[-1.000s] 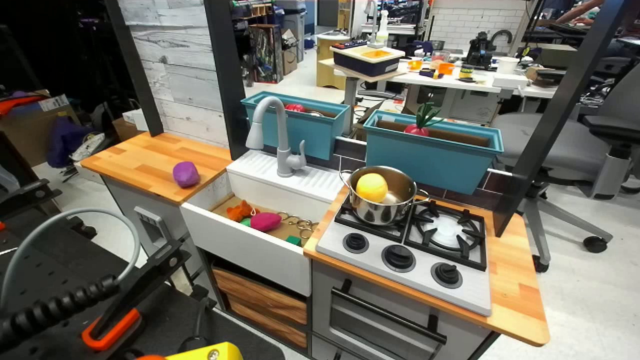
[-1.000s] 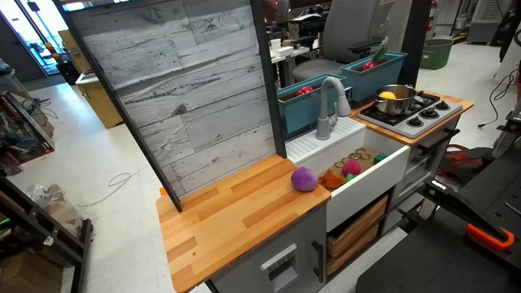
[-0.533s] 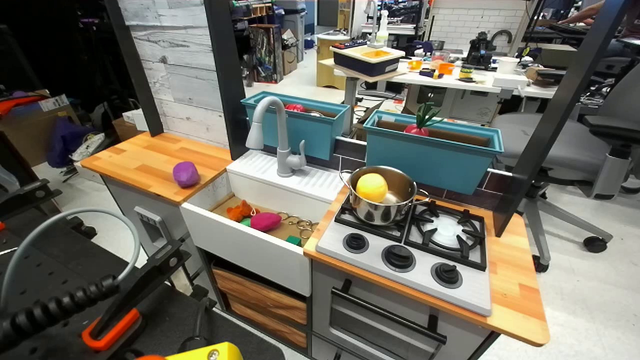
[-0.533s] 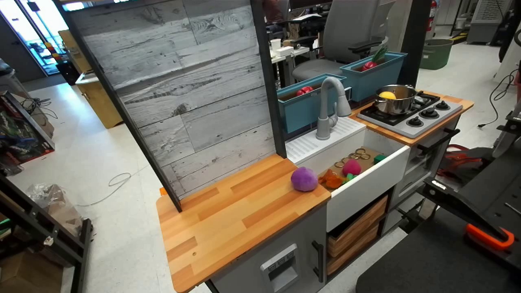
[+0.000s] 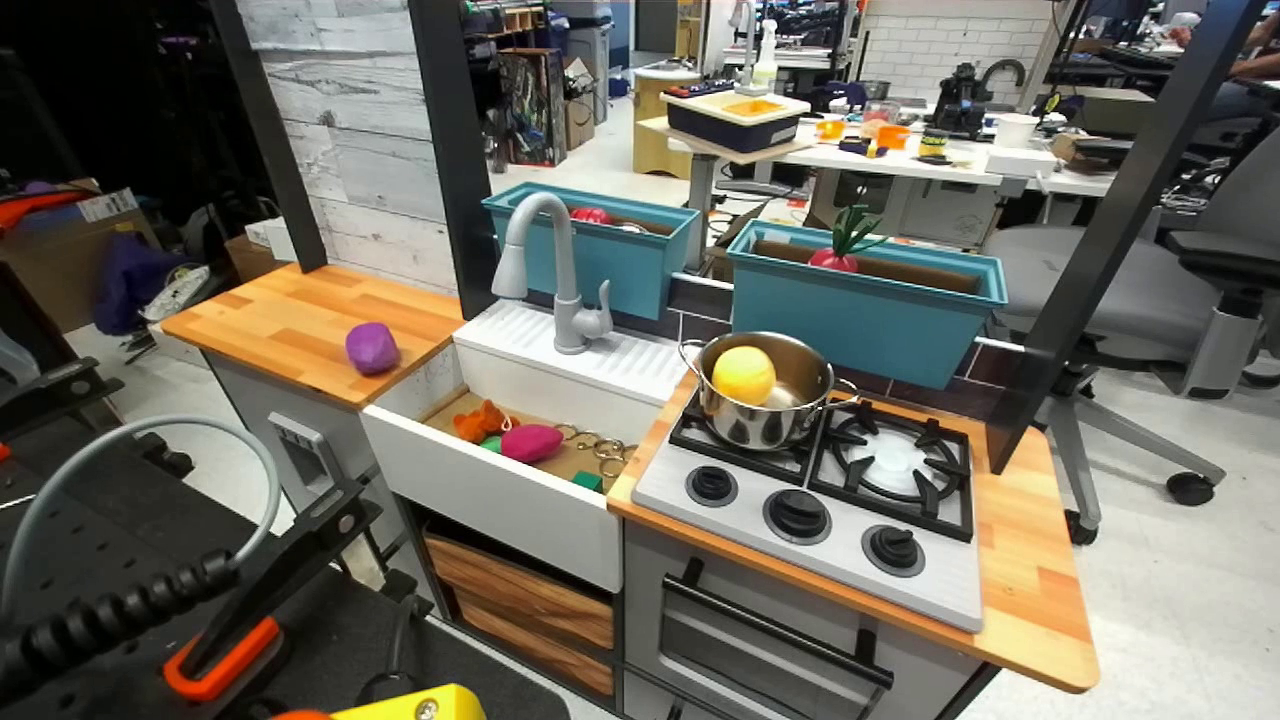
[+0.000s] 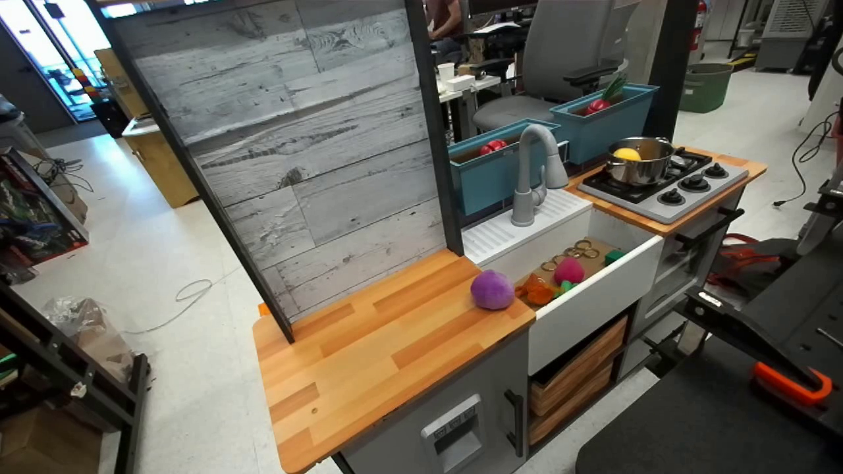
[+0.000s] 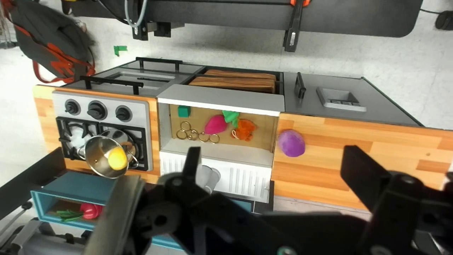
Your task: Move the tap to the left
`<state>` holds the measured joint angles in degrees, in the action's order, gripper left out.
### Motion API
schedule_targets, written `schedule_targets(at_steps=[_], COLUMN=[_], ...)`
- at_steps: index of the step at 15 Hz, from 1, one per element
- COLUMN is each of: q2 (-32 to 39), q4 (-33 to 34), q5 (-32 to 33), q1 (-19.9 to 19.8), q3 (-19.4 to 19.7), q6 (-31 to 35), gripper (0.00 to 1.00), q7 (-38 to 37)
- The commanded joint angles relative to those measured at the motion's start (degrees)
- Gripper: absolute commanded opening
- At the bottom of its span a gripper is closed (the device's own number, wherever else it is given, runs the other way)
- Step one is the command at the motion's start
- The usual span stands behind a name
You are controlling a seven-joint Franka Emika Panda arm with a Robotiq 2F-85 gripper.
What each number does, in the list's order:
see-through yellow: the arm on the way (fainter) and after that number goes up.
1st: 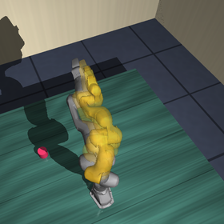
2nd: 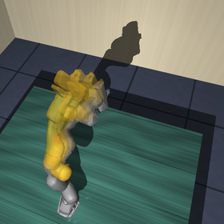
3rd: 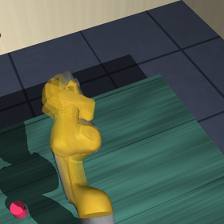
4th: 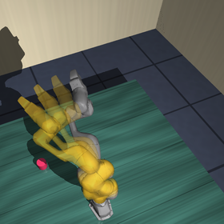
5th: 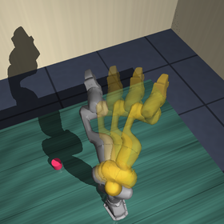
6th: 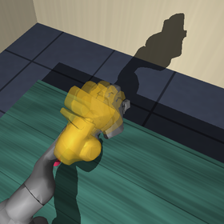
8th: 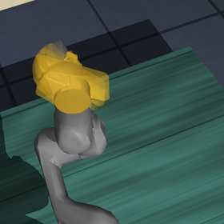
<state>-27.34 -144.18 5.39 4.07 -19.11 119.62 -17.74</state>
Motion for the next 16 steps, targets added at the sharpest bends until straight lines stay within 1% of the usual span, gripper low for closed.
schedule_targets(at_steps=[1, 5, 7, 11, 13, 16], q2=[7.2, 16.3, 21.7, 31.8, 36.2, 42.6], q4=[-0.8, -0.9, 0.4, 4.5, 7.2, 11.6], q5=[-0.2, -1.6, -0.6, 3.8, 6.7, 7.8], q1=[-0.9, -2.6, -3.4, -3.9, -3.1, -1.5], q3=[3.4, 7.6, 9.4, 12.5, 15.0, 18.5], q6=[9.8, 22.2, 27.1, 32.3, 33.8, 35.7], gripper=[1.0, 1.0, 1.0, 1.0, 1.0, 1.0], q7=[-2.5, -4.1, -3.8, -5.3, -7.4, -8.6])
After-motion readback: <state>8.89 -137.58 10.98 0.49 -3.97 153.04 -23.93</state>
